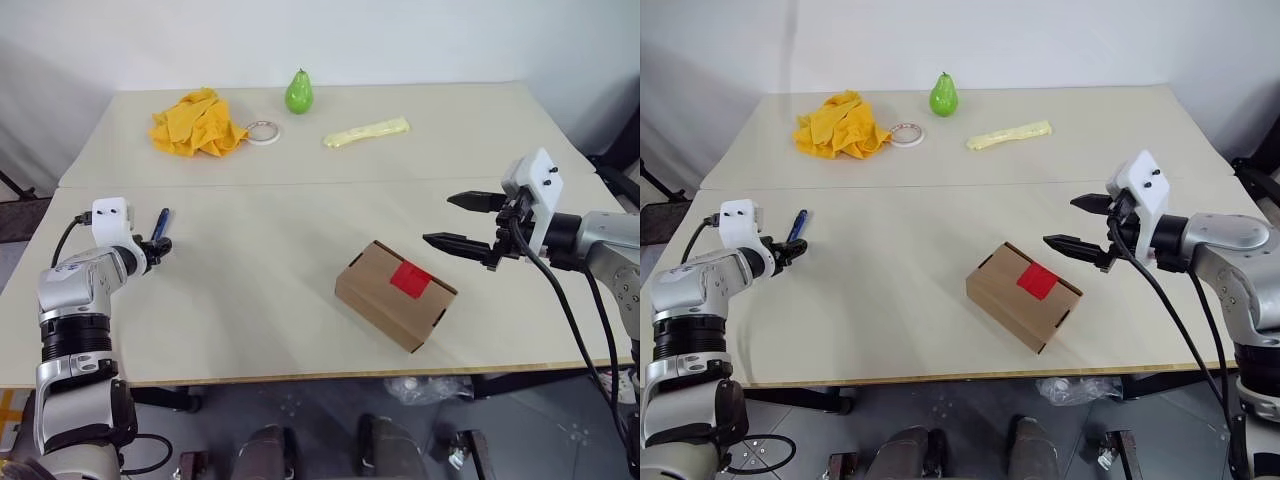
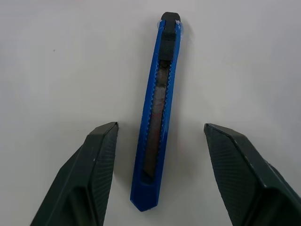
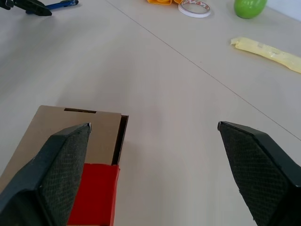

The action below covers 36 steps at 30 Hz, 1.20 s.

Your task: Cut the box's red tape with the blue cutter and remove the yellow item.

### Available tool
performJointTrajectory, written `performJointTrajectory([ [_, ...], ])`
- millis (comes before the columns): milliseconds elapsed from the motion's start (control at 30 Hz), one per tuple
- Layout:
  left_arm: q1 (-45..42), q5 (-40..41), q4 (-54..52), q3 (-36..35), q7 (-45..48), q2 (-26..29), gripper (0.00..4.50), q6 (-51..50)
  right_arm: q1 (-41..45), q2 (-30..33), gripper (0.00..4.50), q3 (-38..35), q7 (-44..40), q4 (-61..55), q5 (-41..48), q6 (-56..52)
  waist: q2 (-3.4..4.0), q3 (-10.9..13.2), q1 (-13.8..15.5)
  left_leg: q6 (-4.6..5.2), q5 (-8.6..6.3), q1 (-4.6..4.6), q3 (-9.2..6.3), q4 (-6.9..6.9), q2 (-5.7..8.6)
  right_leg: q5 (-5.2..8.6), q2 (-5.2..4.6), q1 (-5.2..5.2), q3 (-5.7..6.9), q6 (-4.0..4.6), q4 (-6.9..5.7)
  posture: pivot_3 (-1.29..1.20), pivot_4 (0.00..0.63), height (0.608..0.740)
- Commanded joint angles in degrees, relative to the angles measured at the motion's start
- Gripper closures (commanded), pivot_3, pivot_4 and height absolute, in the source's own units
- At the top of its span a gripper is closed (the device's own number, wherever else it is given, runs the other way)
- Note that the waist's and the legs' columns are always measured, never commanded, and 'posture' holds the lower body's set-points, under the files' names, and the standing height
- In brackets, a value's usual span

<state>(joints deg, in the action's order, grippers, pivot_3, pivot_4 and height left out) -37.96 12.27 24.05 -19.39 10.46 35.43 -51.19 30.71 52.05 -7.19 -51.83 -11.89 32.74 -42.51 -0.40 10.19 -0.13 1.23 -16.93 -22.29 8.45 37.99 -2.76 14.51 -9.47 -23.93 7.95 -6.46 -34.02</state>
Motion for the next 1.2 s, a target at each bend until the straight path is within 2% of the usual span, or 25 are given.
performJointTrajectory([
  [33,1.5,-0.7,2.8,1.1,0.3,-0.1,2.61,-1.9,0.9,0.1,0.00,-1.8,0.0,-1.2,0.3,0.9,0.00,0.0,0.0,0.00,-0.01,0.00,0.02,0.00,0.00,0.00,0.00,-0.01,-0.02,0.00,0.00,0.00,0.150,0.740],
  [167,1.3,-0.7,2.9,1.1,0.4,-0.1,2.61,-1.9,1.1,0.2,0.00,-1.8,0.0,-1.1,0.2,0.9,0.00,0.0,0.0,0.03,-0.07,-0.01,0.09,0.00,0.01,0.00,0.00,-0.03,-0.06,-0.01,0.00,0.00,0.150,0.740],
  [267,1.1,-1.0,2.9,1.8,0.8,0.2,3.17,-1.9,1.2,0.2,0.00,-1.7,0.0,-1.0,0.2,0.9,0.00,0.0,0.0,0.02,-0.09,-0.01,0.10,0.00,0.01,0.00,0.00,-0.03,-0.08,-0.01,0.03,0.00,0.150,0.740],
  [300,1.0,-1.0,2.9,1.8,0.8,0.2,3.17,-1.9,1.2,0.1,0.00,-1.7,0.0,-1.0,0.1,0.9,0.00,0.0,0.1,0.02,-0.09,-0.01,0.11,0.00,0.01,0.00,0.00,-0.04,-0.08,-0.01,0.03,0.00,0.150,0.740],
  [333,0.9,-1.0,2.9,1.8,0.7,0.2,3.53,-1.9,1.2,0.1,0.00,-1.7,0.0,-0.9,0.1,0.9,0.00,0.0,0.1,0.02,-0.09,-0.01,0.11,0.00,0.01,0.00,0.00,-0.04,-0.09,-0.01,0.03,0.00,0.150,0.740],
  [467,0.7,-1.5,2.9,2.7,1.2,0.7,4.22,-2.2,1.2,0.1,0.00,-1.6,0.0,-0.9,0.1,0.9,0.00,0.0,0.1,0.02,-0.09,-0.01,0.12,0.00,0.01,-0.01,0.00,-0.05,-0.10,-0.01,0.04,0.00,0.150,0.740],
  [933,2.4,-2.2,-2.2,8.0,6.9,3.3,4.22,-3.7,0.9,-0.1,0.00,-1.8,0.1,-1.2,0.3,0.9,0.00,0.0,0.2,0.09,-0.19,-0.06,0.17,0.00,0.02,-0.01,0.00,-0.06,-0.10,-0.03,0.02,0.00,0.150,0.740],
  [1033,4.8,-1.4,-7.6,11.4,12.2,5.2,4.22,-2.8,0.5,-0.1,0.00,-2.0,0.2,-1.6,0.5,0.8,0.00,0.0,0.2,0.11,-0.25,-0.08,0.20,0.00,0.02,-0.01,0.00,-0.08,-0.09,-0.03,0.02,0.00,0.150,0.740],
  [1200,11.9,-1.6,-22.4,18.2,21.9,11.5,4.22,-0.3,-0.2,-0.3,0.00,-2.4,0.4,-2.1,0.7,0.8,-0.01,0.0,0.3,0.15,-0.38,-0.26,0.42,0.01,0.01,-0.01,-0.02,-0.33,-0.08,-0.03,0.06,0.00,0.150,0.740],
])
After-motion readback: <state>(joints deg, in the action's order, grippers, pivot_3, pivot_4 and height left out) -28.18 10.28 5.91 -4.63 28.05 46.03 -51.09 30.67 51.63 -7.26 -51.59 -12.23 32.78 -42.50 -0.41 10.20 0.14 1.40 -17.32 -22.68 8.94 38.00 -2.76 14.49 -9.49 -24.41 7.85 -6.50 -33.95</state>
